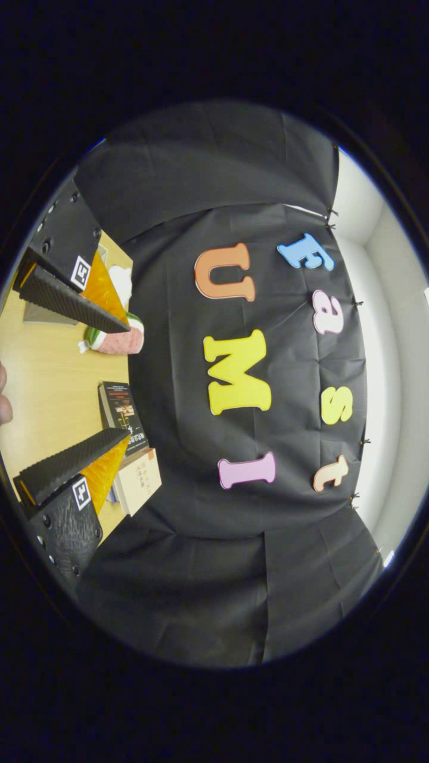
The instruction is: Open the storage box then place both shoes into the box .Put the left shoe in first, then the right shoe, with the right side of both shoes facing outward in a uniform manner.
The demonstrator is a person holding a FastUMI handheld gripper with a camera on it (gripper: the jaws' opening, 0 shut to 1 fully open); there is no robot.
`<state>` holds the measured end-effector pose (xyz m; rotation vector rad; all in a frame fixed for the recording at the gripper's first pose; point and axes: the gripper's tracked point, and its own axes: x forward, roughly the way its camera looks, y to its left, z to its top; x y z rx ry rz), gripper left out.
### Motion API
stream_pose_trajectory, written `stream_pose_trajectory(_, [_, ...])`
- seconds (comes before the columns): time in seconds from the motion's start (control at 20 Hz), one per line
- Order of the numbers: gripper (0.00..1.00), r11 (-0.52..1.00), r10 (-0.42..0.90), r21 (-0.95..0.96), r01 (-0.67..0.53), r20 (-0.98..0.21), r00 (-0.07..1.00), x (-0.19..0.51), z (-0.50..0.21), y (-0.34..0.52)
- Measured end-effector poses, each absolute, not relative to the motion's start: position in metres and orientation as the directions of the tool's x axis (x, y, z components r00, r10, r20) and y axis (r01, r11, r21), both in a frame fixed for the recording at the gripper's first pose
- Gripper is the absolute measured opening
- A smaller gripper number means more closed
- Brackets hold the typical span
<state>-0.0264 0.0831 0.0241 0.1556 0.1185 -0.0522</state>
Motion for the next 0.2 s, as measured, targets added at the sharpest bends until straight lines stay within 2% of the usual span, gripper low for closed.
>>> stream_pose_trajectory(0.2, [0.97, 0.986, -0.042, 0.153, 0.060, -0.120, 0.992, -0.0258, 0.0246, 0.0869])
